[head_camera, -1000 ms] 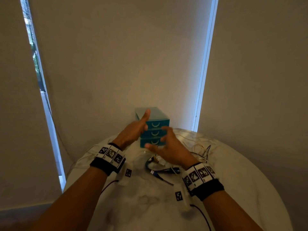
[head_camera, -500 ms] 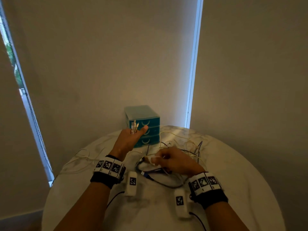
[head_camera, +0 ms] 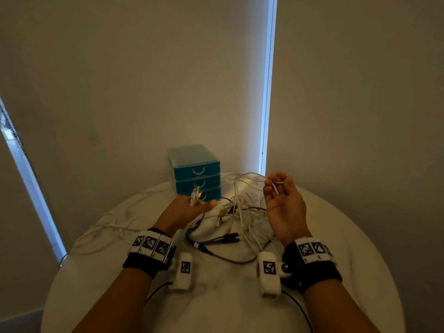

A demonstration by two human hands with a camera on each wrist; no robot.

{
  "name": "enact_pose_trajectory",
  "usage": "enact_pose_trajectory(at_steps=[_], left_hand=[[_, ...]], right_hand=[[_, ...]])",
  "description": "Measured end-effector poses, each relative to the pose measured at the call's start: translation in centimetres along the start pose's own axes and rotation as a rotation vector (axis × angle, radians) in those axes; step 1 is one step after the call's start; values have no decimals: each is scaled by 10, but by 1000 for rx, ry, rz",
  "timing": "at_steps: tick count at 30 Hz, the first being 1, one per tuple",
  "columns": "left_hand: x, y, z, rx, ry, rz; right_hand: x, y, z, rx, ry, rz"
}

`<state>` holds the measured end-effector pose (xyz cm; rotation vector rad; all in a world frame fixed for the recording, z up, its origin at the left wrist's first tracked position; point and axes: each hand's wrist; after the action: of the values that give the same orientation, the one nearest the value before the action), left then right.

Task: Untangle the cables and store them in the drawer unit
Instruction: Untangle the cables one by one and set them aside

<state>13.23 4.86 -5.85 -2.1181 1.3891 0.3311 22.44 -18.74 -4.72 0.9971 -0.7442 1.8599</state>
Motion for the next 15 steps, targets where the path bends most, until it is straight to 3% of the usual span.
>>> enact_pose_trajectory(at_steps=[5, 8, 12, 15], left_hand=[[-8, -6, 20, -169, -229, 198], [-11, -7, 27, -229, -396, 255], [-17, -1, 23, -268, -465, 213], [-21, 0, 15, -179, -339, 0]], right_hand=[[1, 3, 2, 44, -163, 110], [2, 3, 3, 70, -112, 120], [-1, 0, -7, 189, 108, 14], [-3, -1, -15, 235, 274, -146]])
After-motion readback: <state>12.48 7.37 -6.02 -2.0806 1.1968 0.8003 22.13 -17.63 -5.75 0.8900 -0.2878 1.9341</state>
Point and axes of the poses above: each hand's wrist, its own y-axis away from the middle knuckle, its own x-axis out of the palm, z = x × y, and after that the axes turned 14 degrees about x, right-handed
